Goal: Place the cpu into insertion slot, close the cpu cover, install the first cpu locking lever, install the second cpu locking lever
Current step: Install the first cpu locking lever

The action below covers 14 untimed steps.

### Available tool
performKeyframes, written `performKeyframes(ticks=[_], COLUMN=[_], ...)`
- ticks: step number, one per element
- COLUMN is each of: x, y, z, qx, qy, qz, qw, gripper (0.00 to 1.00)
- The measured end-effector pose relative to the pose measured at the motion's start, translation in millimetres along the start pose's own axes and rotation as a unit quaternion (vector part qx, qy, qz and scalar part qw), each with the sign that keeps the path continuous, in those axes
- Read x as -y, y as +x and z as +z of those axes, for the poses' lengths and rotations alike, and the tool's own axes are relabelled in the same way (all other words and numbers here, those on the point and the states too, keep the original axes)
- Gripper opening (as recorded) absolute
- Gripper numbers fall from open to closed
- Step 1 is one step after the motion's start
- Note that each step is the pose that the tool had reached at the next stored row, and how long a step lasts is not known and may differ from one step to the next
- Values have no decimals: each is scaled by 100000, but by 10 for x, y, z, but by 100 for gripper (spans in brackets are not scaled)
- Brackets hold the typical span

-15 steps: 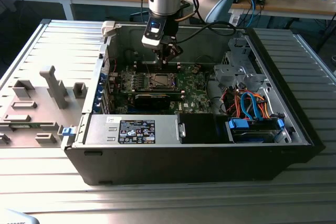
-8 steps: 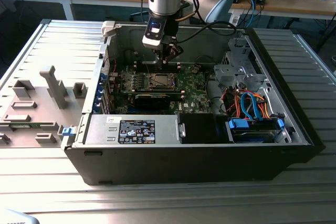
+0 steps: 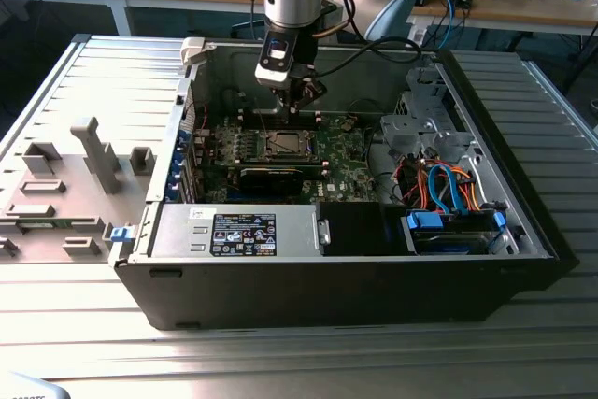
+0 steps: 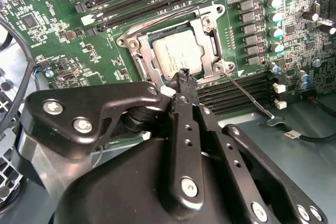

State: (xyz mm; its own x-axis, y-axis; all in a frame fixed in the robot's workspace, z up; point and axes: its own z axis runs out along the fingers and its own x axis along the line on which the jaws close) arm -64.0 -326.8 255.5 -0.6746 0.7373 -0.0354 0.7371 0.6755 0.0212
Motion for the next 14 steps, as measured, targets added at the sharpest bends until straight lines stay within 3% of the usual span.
performKeyframes(ticks=[14], x=[0], y=[0], z=[0], qx=[-53], qy=[-89], qz=[-2469], qw=[99969], gripper=[11])
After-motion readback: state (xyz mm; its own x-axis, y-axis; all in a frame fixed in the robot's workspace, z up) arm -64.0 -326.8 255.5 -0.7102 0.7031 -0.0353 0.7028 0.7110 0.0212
